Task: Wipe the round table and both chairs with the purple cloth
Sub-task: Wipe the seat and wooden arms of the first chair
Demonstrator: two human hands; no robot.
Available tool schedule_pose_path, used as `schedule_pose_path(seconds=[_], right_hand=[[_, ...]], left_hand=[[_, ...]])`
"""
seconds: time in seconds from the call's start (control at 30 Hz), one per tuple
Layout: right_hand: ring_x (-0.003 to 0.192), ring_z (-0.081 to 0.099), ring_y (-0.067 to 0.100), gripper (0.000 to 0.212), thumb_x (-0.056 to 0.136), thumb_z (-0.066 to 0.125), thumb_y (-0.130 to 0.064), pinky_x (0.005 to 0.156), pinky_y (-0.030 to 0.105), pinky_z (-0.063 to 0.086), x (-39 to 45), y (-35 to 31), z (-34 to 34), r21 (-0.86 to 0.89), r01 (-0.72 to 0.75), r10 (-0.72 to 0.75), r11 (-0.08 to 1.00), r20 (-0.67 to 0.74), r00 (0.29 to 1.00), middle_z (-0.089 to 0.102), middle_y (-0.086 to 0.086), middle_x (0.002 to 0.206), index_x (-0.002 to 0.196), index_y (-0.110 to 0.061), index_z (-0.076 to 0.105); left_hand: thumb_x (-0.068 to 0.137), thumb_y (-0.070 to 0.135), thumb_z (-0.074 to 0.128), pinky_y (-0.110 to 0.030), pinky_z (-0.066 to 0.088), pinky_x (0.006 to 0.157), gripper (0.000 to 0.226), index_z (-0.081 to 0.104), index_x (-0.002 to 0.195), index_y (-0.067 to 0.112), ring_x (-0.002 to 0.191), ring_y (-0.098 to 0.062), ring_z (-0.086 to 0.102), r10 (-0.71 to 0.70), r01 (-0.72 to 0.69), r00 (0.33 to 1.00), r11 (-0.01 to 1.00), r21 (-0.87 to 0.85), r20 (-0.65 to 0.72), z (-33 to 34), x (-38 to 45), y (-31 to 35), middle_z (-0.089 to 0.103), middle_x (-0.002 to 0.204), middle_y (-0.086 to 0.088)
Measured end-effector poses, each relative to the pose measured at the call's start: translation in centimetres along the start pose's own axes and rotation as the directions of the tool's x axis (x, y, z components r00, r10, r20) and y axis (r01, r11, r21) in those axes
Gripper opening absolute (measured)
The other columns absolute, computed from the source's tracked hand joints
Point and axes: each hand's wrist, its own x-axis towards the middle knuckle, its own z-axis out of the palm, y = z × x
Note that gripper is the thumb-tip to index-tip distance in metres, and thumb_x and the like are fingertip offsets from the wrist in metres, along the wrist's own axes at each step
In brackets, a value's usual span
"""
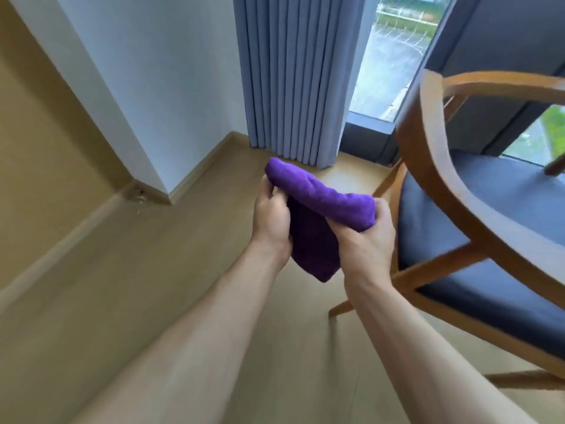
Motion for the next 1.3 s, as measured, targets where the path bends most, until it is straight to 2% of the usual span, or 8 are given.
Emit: schedule_pose_path(seconds=[0.17, 0.3, 0.47, 0.7, 0.8, 1.03, 1.2, 1.3], right_hand=[[0.092, 0.066, 0.006, 0.052, 0.073, 0.086, -0.03, 0.085, 0.04, 0.058, 3.9, -3.2, 3.6, 0.004, -0.097, 0.097, 0.995, -0.07, 0.993, 0.066, -0.012, 0.102, 0.114, -0.032, 0.055], [0.081, 0.068, 0.015, 0.027, 0.068, 0.085, -0.037, 0.076, 0.051, 0.058, 10.0, -3.3, 7.0, -0.035, -0.069, 0.063, 0.997, -0.132, 0.989, 0.07, -0.004, 0.087, 0.085, -0.034, 0.064], [0.078, 0.064, 0.024, 0.03, 0.071, 0.085, -0.029, 0.069, 0.045, 0.056, 18.0, -2.4, 10.8, -0.062, -0.12, 0.1, 0.991, -0.255, 0.962, 0.066, 0.004, 0.084, 0.083, -0.019, 0.059], [0.069, 0.062, 0.009, 0.019, 0.076, 0.081, -0.018, 0.065, 0.029, 0.052, 26.8, -2.0, 16.2, 0.03, -0.214, 0.206, 0.976, -0.427, 0.881, 0.07, -0.003, 0.079, 0.087, -0.022, 0.066], [0.068, 0.067, 0.013, 0.019, 0.074, 0.075, -0.013, 0.069, 0.038, 0.058, 29.8, 0.0, 17.6, 0.06, -0.297, 0.275, 0.953, -0.582, 0.765, 0.073, -0.004, 0.077, 0.088, -0.026, 0.071], [0.095, 0.071, 0.022, 0.039, 0.067, 0.063, -0.024, 0.086, 0.05, 0.059, 36.0, 2.8, 16.9, 0.248, -0.243, 0.34, 0.938, -0.796, 0.5, 0.074, -0.005, 0.099, 0.105, -0.029, 0.07], [0.074, 0.063, -0.002, 0.029, 0.084, 0.063, -0.004, 0.061, 0.01, 0.051, 42.0, 4.7, 12.3, 0.266, -0.131, 0.296, 0.955, -0.883, 0.363, 0.067, -0.011, 0.093, 0.109, -0.018, 0.066], [0.091, 0.064, -0.006, 0.038, 0.087, 0.067, -0.001, 0.08, 0.012, 0.046, 45.9, 6.4, 10.5, 0.237, -0.075, 0.247, 0.969, -0.949, 0.195, 0.064, -0.022, 0.1, 0.112, -0.029, 0.061]], left_hand=[[0.099, 0.009, 0.048, -0.059, 0.05, 0.096, 0.018, 0.056, 0.114, 0.003, 0.093, -0.037, 0.065, -0.011, 0.009, 0.998, 1.0, 0.03, 0.057, 1.9, 4.9, 5.1, 0.066, 0.098, -0.016], [0.1, 0.004, 0.045, -0.058, 0.054, 0.094, 0.015, 0.059, 0.101, 0.011, 0.09, -0.034, 0.066, -0.021, 0.016, 0.996, 0.998, 0.058, 0.086, 4.2, 12.1, 6.6, 0.067, 0.092, -0.015], [0.1, 0.0, 0.045, -0.042, 0.058, 0.081, 0.014, 0.057, 0.105, 0.006, 0.084, -0.024, 0.066, -0.043, 0.026, 0.991, 0.991, 0.128, 0.129, 7.0, 22.0, 7.3, 0.066, 0.088, -0.01], [0.09, 0.023, 0.057, -0.058, 0.05, 0.096, 0.013, 0.055, 0.094, 0.011, 0.091, -0.033, 0.062, -0.132, 0.057, 0.954, 0.961, 0.27, 0.269, 9.7, 33.5, 8.6, 0.063, 0.095, -0.019], [0.088, 0.03, 0.056, -0.061, 0.051, 0.091, 0.016, 0.056, 0.093, 0.015, 0.089, -0.028, 0.061, -0.212, 0.065, 0.907, 0.924, 0.377, 0.364, 11.1, 37.5, 6.7, 0.064, 0.096, -0.021], [0.1, 0.014, 0.051, -0.021, 0.043, 0.058, 0.008, 0.056, 0.096, 0.011, 0.069, -0.01, 0.052, -0.345, 0.043, 0.737, 0.882, 0.469, 0.581, 17.5, 42.2, 2.3, 0.062, 0.082, -0.004], [0.102, 0.011, 0.049, -0.017, 0.039, 0.052, 0.012, 0.053, 0.091, 0.014, 0.06, -0.003, 0.046, -0.423, -0.01, 0.575, 0.853, 0.522, 0.701, 26.2, 44.6, -1.4, 0.056, 0.072, 0.004], [0.101, 0.013, 0.048, -0.029, 0.04, 0.06, 0.023, 0.053, 0.081, 0.025, 0.068, -0.013, 0.046, -0.457, -0.073, 0.517, 0.819, 0.57, 0.723, 30.5, 46.5, -5.6, 0.054, 0.072, 0.004]])
